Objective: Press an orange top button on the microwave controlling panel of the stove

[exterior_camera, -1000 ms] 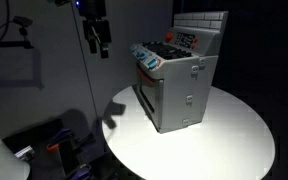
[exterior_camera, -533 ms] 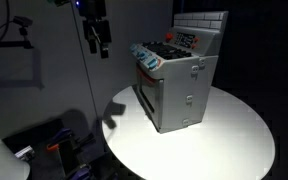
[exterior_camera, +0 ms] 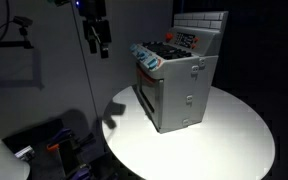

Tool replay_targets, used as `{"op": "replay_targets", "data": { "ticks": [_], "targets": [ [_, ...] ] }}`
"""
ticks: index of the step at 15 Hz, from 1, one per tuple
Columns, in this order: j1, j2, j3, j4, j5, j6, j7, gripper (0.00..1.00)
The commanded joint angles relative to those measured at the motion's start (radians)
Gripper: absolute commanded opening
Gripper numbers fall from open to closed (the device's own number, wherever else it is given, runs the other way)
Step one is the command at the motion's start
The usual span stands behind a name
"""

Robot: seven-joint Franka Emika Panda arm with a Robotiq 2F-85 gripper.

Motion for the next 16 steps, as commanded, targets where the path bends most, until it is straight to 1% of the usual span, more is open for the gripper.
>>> {"op": "replay_targets", "data": {
  "ticks": [1,4,10,16],
  "targets": [
    [-0.003,0.000,0.002,0.002,0.001,-0.002,-0.002,1.00],
    [-0.003,0.000,0.002,0.002,0.001,-0.002,-0.002,1.00],
    [-0.009,0.034,0.000,0.055,0.000,0.010,0.007,1.00],
    [-0.025,0.077,0.001,0.111,-0.016,0.051,0.025,1.00]
  ]
}}
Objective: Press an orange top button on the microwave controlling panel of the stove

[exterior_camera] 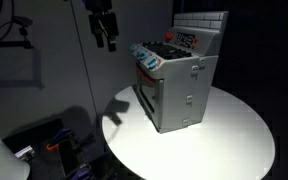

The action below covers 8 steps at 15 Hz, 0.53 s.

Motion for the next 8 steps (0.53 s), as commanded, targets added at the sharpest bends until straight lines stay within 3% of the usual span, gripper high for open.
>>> {"op": "replay_targets", "data": {
  "ticks": [1,8],
  "targets": [
    [-0.023,0.050,0.002,0.066,-0.018,0.023,0.025,1.00],
    [-0.085,0.149,0.011,0.179,-0.083,0.094,0.142,1.00]
  ]
}}
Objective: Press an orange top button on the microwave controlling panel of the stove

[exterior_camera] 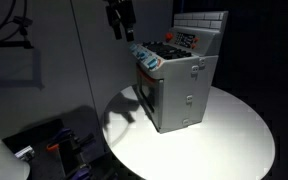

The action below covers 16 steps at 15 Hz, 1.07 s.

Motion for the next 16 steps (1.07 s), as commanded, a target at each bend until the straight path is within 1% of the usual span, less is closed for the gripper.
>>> {"op": "replay_targets", "data": {
  "ticks": [1,4,10,12,13,14,16],
  "targets": [
    [-0.035,0.080,0.011,0.087,-0.046,0.020,0.081,1.00],
    [-0.049,0.141,0.008,0.133,-0.065,0.051,0.135,1.00],
    [-0.063,0.248,0.006,0.191,-0.104,0.178,0.238,1.00],
    [-0.064,0.272,0.006,0.204,-0.126,0.202,0.268,1.00],
    [-0.062,0.276,0.004,0.208,-0.133,0.198,0.274,1.00],
    [-0.050,0.251,-0.004,0.170,-0.107,0.201,0.241,1.00],
    [-0.050,0.264,-0.005,0.181,-0.113,0.202,0.251,1.00]
  ]
}}
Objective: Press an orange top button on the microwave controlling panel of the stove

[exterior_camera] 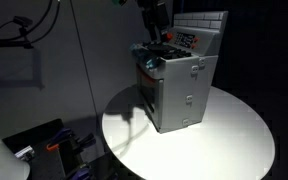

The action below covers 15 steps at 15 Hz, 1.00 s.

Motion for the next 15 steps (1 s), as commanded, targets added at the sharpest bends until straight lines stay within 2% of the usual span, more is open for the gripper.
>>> {"op": "replay_targets", "data": {
  "ticks": [1,5,10,15],
  "targets": [
    [0.005,0.001,-0.005,0.003,-0.001,-0.002,0.001,1.00],
    [0.005,0.001,-0.005,0.004,-0.001,-0.002,0.002,1.00],
    [-0.016,0.030,0.010,0.018,-0.103,0.098,0.144,1.00],
    [-0.014,0.095,0.007,0.058,-0.149,0.161,0.259,1.00]
  ]
}}
